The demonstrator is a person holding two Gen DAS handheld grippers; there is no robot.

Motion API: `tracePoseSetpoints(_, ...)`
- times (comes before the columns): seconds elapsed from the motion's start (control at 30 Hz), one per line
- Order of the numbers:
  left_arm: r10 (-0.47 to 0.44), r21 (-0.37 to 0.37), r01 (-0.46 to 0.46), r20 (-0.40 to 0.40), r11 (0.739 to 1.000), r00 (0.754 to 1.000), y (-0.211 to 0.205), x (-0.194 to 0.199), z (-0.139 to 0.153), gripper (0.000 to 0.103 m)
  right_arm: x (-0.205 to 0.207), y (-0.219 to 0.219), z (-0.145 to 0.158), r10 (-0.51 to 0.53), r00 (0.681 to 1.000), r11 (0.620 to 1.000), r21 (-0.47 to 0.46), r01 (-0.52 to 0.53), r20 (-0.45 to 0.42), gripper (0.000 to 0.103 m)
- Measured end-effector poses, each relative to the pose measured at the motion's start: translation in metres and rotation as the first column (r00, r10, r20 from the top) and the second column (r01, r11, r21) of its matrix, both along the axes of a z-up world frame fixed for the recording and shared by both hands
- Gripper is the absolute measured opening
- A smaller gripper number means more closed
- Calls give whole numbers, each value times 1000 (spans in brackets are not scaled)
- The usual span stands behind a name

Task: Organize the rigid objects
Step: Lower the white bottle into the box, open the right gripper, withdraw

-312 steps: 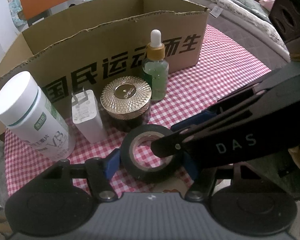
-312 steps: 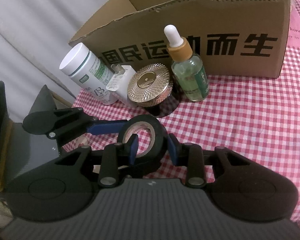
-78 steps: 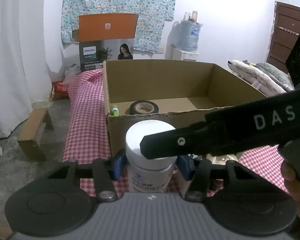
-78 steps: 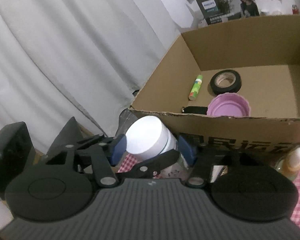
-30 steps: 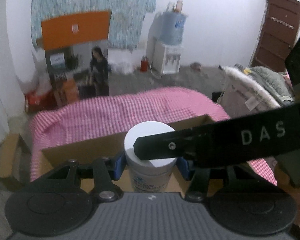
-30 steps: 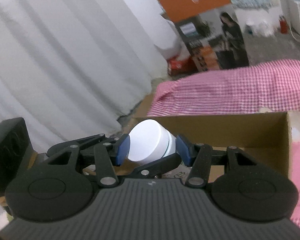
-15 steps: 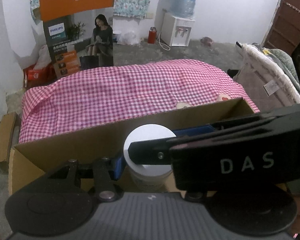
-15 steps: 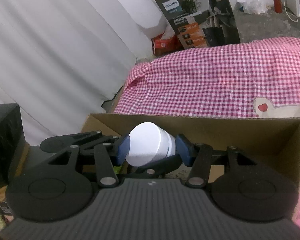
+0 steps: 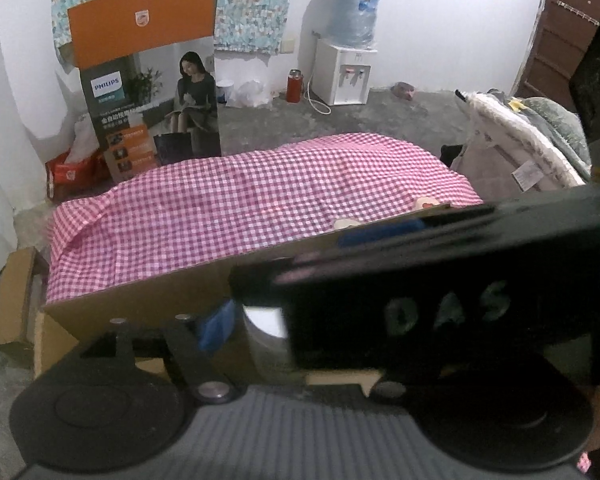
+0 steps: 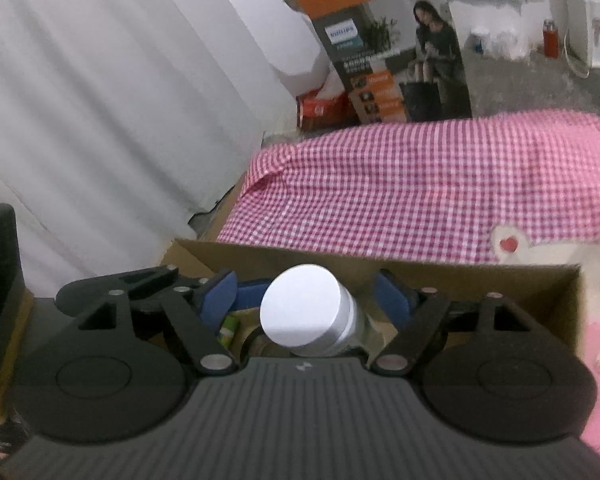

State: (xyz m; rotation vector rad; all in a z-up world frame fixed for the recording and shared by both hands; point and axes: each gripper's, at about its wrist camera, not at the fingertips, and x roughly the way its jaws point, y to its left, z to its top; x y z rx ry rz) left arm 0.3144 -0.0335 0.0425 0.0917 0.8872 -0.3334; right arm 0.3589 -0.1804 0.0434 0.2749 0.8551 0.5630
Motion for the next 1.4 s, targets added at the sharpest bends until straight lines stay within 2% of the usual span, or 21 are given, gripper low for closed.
tracePoseSetpoints(0.2,-3,-17,4,60,1000,998,8,-31,29,85,-41,-22,39,-24,995,998,52,19,97,78)
tracePoseSetpoints(0.43,-21,-56,29,139,998,990,22,-93,64,89,-131,-60,87,-51,970,993,113,24,239,81)
tracePoseSetpoints(0.6,-47,-31,54,197,998,979,25,-145,72,93,-200,-82,94,-63,956,990,140,23,287,81)
tracePoseSetpoints(0.83,-80,-80,100,222,992,972,24,-215,47,93,-272,-98,67,-92,957,986,161,48,275,81)
tracePoseSetpoints(1.03,-121,-110,144,188,984,975,13,-234,6,92,-292,-98,18,-121,975,986,138,96,185,81)
tracePoseSetpoints(1.1,-133,-100,152,175,983,976,6,-235,-6,89,-291,-94,4,-128,980,986,128,109,152,80)
tracePoseSetpoints(1.23,-153,-68,165,155,984,976,-9,-227,-27,73,-282,-85,-15,-110,988,989,106,98,107,72)
tracePoseSetpoints(1.4,-155,-40,162,134,986,979,-17,-212,-44,61,-259,-66,-28,-64,994,996,70,58,85,57)
